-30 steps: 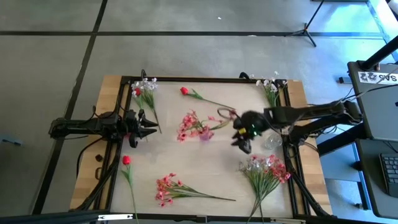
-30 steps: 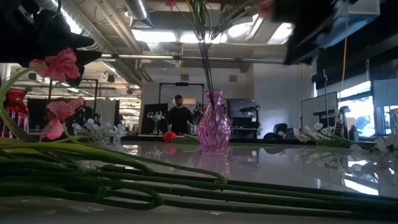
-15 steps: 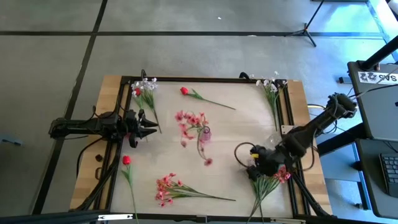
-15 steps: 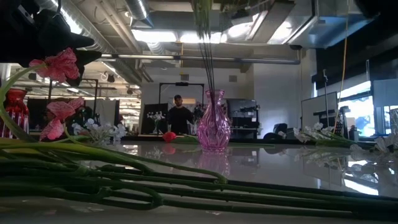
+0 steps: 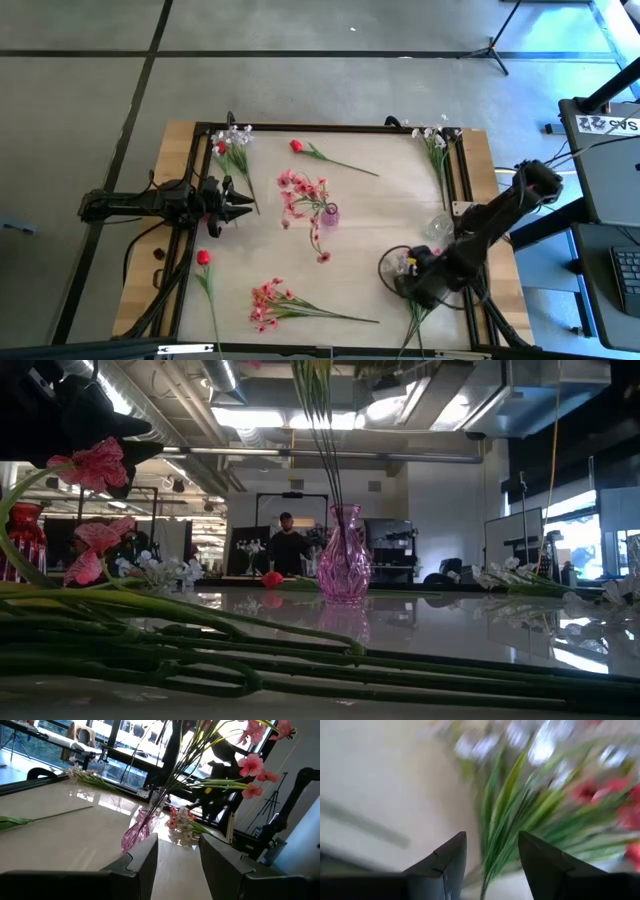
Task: Sort flowers into vase by color
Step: Put the bottom white flowers into the transparent vase
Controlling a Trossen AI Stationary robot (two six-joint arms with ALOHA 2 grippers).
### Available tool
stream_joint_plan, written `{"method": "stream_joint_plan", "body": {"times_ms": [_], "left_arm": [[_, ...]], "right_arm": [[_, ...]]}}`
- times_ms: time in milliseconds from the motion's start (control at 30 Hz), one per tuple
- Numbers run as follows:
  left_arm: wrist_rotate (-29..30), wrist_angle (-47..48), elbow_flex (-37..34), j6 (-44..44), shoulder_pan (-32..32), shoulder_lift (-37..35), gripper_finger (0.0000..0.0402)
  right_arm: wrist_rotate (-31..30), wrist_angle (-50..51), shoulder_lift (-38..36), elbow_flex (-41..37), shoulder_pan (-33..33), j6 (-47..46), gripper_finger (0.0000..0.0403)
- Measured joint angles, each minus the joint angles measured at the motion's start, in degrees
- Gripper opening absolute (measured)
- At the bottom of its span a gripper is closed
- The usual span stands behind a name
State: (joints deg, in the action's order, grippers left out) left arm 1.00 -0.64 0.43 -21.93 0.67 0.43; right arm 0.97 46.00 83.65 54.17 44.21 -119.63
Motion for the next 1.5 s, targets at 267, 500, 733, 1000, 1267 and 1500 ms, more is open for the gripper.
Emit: {"method": "stream_joint_plan", "body": {"times_ms": [267, 500, 733, 1000, 1267, 1500], "left_arm": [[0.0, 0.0, 0.0, 0.0, 0.01, -0.02, 0.0141], [0.0, 0.0, 0.01, 0.0, 0.01, 0.0, 0.0141], [0.0, 0.0, 0.0, 0.0, 0.0, 0.0, 0.0141], [0.0, 0.0, 0.0, 0.0, 0.02, 0.0, 0.0141], [0.02, 0.0, 0.01, 0.0, 0.0, 0.0, 0.0141], [0.02, 0.0, 0.02, 0.0, 0.0, 0.0, 0.0141]], "right_arm": [[5.81, -6.77, 7.59, -2.2, -6.27, 7.54, 0.0179], [7.59, -5.74, 11.32, -2.56, -8.5, 9.05, 0.0118], [2.01, -5.05, 7.87, -1.7, -9.54, 9.09, 0.0018], [-21.5, 4.22, -9.0, 5.66, -10.25, 12.99, 0.0008], [-50.27, 19.07, -25.76, 9.05, -11.79, 26.17, 0.0008], [-54.89, 26.27, -38.56, 9.03, -13.64, 45.71, 0.0011]]}}
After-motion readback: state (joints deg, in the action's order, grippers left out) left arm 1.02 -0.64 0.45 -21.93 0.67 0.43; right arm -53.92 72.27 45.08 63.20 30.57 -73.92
